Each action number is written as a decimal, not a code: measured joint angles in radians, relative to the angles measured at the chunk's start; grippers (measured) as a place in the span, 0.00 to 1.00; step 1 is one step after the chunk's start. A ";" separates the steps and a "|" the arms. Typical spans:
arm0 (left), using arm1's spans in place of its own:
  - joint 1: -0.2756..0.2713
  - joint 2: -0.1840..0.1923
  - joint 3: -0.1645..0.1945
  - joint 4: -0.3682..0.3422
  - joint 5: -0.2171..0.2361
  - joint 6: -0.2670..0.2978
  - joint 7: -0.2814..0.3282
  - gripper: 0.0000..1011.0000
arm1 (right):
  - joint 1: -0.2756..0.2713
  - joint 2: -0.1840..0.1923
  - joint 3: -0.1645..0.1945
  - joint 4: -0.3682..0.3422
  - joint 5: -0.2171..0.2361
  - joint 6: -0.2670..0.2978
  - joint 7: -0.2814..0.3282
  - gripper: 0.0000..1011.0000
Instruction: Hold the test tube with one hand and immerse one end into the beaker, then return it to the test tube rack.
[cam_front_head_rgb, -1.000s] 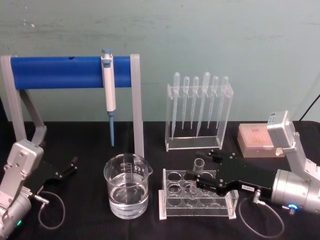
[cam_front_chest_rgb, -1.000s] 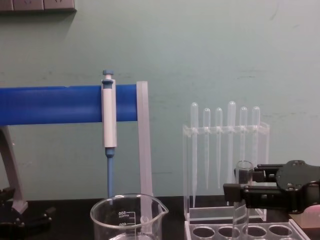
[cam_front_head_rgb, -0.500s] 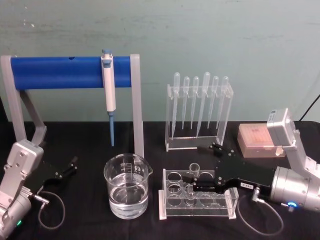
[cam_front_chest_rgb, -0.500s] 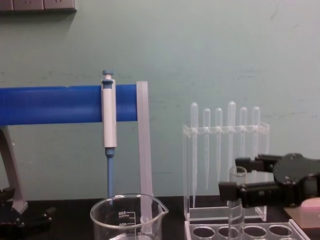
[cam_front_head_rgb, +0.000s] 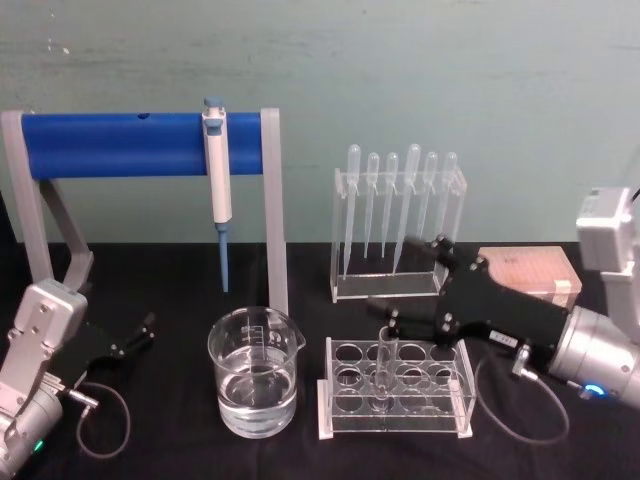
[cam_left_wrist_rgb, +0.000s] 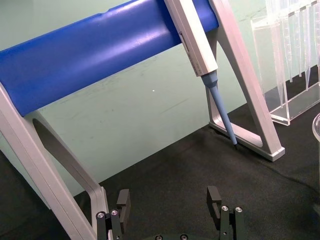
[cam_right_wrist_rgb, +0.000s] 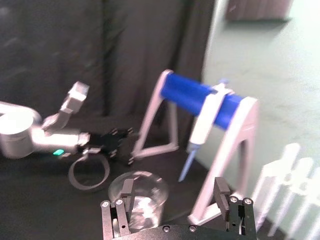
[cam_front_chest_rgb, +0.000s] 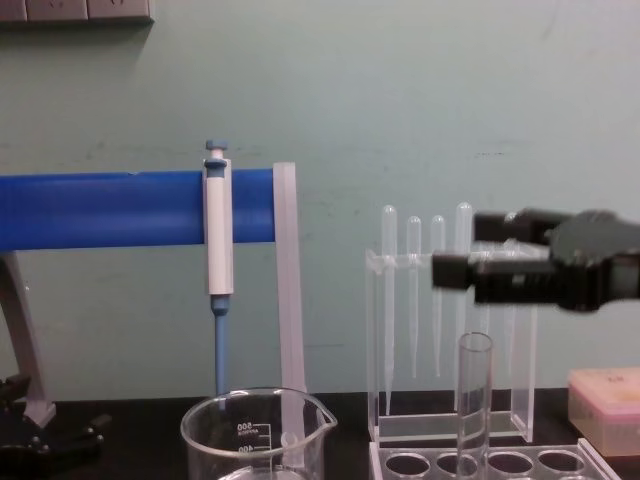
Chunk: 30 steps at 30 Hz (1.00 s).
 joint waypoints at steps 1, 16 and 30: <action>0.000 0.000 0.000 0.000 0.000 0.000 0.000 0.99 | -0.012 -0.002 0.011 -0.007 -0.001 -0.006 -0.016 0.99; 0.000 0.000 0.000 0.000 0.000 0.000 0.000 0.99 | -0.261 -0.110 0.180 -0.082 -0.149 0.115 -0.578 0.99; 0.000 0.000 0.000 0.000 0.000 0.000 0.000 0.99 | -0.296 -0.196 0.209 -0.045 -0.233 0.231 -0.743 0.99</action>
